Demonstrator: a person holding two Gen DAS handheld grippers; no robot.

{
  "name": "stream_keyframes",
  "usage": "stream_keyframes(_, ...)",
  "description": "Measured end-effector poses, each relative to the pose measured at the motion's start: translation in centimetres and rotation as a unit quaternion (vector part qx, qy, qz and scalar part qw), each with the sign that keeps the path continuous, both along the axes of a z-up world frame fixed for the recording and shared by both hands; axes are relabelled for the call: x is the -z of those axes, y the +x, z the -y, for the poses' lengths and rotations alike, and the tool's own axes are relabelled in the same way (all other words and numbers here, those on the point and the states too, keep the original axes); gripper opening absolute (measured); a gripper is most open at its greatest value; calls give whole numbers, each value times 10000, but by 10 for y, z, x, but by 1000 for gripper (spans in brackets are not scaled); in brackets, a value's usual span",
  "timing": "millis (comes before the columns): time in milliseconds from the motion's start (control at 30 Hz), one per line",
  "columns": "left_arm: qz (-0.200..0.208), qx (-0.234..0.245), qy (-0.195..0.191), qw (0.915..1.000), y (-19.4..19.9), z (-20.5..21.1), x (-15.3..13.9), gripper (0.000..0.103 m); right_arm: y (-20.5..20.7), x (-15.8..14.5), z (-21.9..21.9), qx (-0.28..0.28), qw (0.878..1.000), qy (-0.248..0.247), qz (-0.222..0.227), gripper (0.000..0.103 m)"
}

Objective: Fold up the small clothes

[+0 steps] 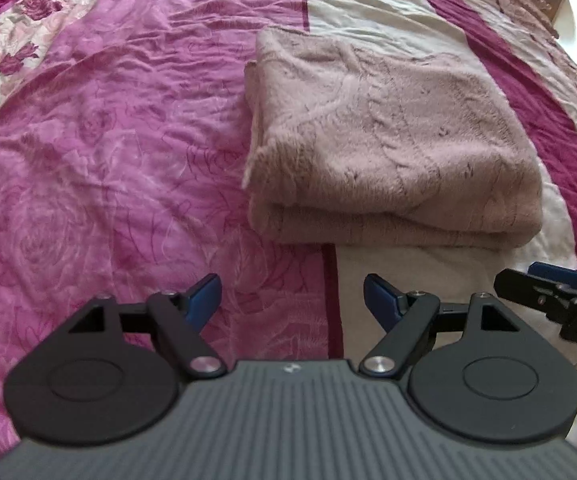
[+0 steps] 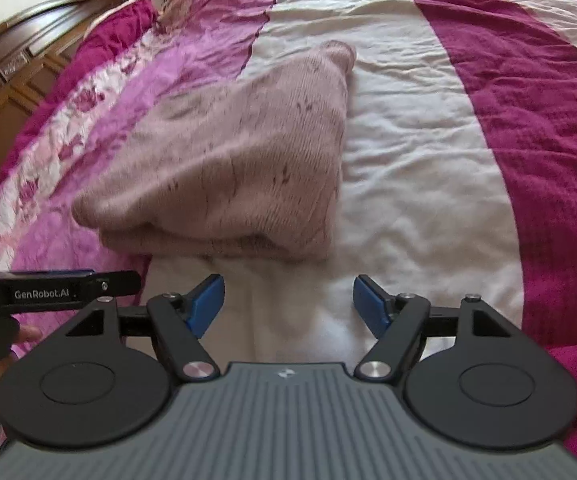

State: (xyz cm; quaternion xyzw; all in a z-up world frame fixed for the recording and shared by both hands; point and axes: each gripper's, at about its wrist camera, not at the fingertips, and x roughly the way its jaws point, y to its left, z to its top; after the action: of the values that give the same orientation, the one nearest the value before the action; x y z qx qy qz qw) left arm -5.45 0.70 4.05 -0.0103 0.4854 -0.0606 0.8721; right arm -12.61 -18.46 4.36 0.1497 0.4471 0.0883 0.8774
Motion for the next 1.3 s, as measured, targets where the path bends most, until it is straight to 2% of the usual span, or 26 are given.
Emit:
stream_keyframes(300, -36, -16, 294, 9996, 0, 8, 9, 80, 3, 11, -15, -108, 9990, -422, -7, 83)
stream_keyframes(433, -45, 29, 361, 9993, 0, 11, 12, 85, 5, 14, -13, -103, 9992, -374, -14, 85)
stream_keyframes(667, 5, 21, 516, 9987, -2, 16, 15, 85, 6, 16, -13, -100, 9993, -351, -12, 87)
stream_keyframes(1300, 24, 54, 543, 9985, -2, 16, 15, 85, 6, 17, -14, -131, 9993, -364, 0, 89)
